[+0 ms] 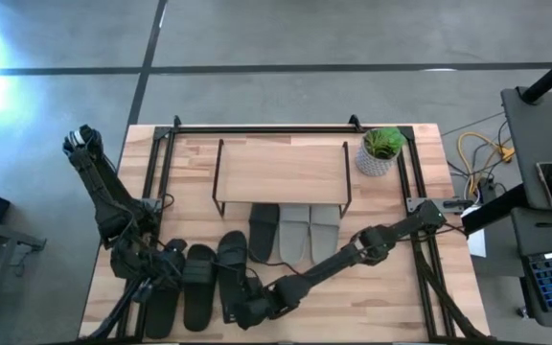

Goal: Pick and place slides into the shelf
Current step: Put the black slide under the shelf

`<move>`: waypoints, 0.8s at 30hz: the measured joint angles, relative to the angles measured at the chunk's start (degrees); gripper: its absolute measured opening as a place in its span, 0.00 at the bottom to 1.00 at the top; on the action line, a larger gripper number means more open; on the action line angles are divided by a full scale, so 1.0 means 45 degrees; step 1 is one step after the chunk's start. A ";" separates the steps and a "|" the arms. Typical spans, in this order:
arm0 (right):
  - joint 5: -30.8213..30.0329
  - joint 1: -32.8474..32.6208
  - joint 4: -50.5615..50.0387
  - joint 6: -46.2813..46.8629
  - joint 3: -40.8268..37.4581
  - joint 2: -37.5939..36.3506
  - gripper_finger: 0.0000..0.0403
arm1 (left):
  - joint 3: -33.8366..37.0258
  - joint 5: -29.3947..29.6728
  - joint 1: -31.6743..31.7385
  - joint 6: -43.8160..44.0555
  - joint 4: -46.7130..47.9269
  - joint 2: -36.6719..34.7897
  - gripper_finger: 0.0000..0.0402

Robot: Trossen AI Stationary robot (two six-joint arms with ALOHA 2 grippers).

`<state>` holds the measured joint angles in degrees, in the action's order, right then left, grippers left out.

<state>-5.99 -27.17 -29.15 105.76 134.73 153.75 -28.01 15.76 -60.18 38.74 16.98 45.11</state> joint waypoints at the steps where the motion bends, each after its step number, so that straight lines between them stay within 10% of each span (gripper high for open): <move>1: -0.0064 0.0088 -0.0153 -0.0129 0.0002 -0.0019 0.02 | 0.0000 0.0001 0.0000 0.0007 -0.0033 0.0003 0.10; 24: -0.2546 0.1814 -0.1705 -0.0791 0.0061 -0.0298 0.02 | 0.0034 0.0522 -0.0758 0.1273 -0.0042 0.0445 0.10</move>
<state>-17.45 -19.00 -36.82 102.20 135.00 152.41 -27.86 18.11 -63.59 44.47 16.79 47.11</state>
